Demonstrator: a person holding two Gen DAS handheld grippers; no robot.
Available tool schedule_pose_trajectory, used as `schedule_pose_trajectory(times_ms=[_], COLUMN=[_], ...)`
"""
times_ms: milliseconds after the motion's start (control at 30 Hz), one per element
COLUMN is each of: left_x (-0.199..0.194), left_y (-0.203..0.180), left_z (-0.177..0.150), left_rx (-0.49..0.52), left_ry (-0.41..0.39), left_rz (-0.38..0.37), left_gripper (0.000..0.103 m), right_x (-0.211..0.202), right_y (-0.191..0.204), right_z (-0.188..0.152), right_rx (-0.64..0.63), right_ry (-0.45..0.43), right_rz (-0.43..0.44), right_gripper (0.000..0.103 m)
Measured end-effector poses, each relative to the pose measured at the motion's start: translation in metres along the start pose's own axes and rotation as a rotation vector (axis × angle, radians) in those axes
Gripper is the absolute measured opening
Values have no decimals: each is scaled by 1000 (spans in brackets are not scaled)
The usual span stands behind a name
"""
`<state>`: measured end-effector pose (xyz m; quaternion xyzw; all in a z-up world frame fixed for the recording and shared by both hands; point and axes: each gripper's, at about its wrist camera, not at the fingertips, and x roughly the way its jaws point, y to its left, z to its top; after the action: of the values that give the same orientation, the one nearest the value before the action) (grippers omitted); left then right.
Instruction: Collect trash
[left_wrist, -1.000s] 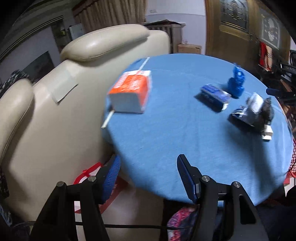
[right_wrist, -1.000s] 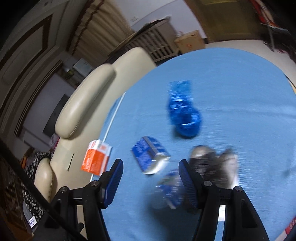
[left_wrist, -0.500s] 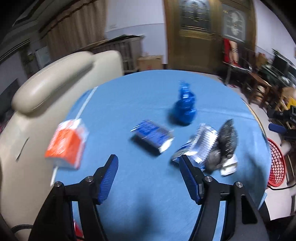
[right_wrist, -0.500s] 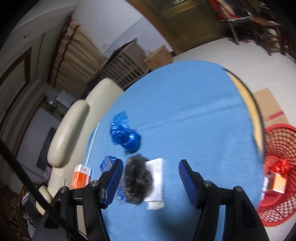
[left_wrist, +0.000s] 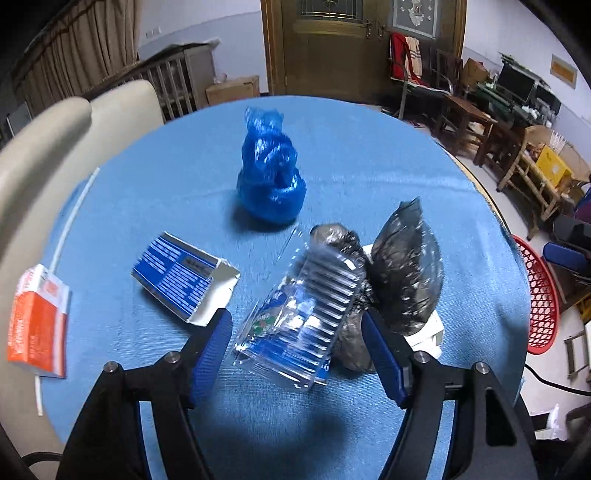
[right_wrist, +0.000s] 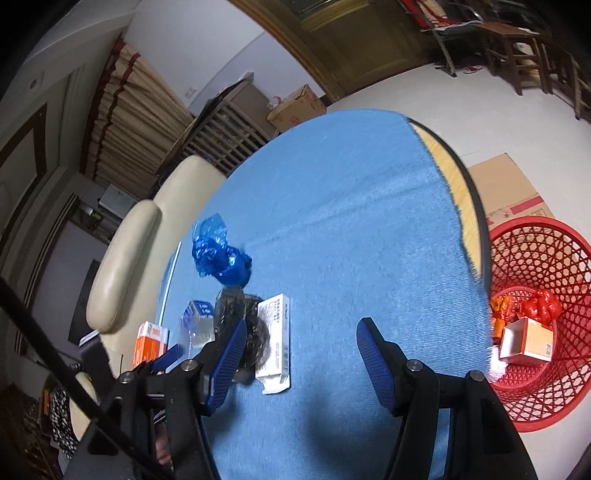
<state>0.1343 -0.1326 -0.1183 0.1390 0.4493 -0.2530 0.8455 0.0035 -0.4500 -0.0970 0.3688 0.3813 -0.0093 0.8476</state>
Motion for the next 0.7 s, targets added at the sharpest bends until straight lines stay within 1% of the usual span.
schedule_pose_trajectory(times_ms=[33, 67, 100, 133, 167, 200, 233, 267, 433, 533, 633, 700], left_x=[1, 2, 2, 2, 2, 2, 0, -2, -27, -43, -55, -58], left_y=[4, 10, 14, 18, 21, 23, 26, 28, 44, 54, 61, 66], left_z=[-2, -4, -6, -7, -9, -10, -12, -13, -25, -33, -42, -46], left_rx=[-12, -29, -41, -48, -52, -54, -58, -66, -114, -138, -154, -166], left_ry=[-3, -3, -3, -2, -4, -10, -12, -9, -64, -102, -122, -116], left_rz=[-14, -36, -56, -72, -83, -89, -98, -106, -133, -141, -134, -134], left_gripper=[56, 54, 43, 37, 35, 23, 2, 4, 5, 5, 5, 5], right_x=[4, 8, 13, 18, 24, 29, 36, 45, 86, 112, 139, 157], right_y=[3, 7, 10, 15, 20, 25, 31, 39, 75, 93, 108, 114], right_z=[-1, -2, -3, -3, -3, -3, -3, -3, -8, -11, -17, -23], right_rx=[-7, -15, -22, -31, -41, -48, -60, -79, -177, -219, -273, -312], right_ry=[7, 15, 23, 33, 46, 57, 71, 91, 166, 214, 253, 276], right_rz=[0, 0, 0, 1, 7, 13, 22, 27, 9, 17, -11, -66], right_gripper=[66, 66, 66, 66, 66, 66, 66, 66, 66, 66, 66, 66])
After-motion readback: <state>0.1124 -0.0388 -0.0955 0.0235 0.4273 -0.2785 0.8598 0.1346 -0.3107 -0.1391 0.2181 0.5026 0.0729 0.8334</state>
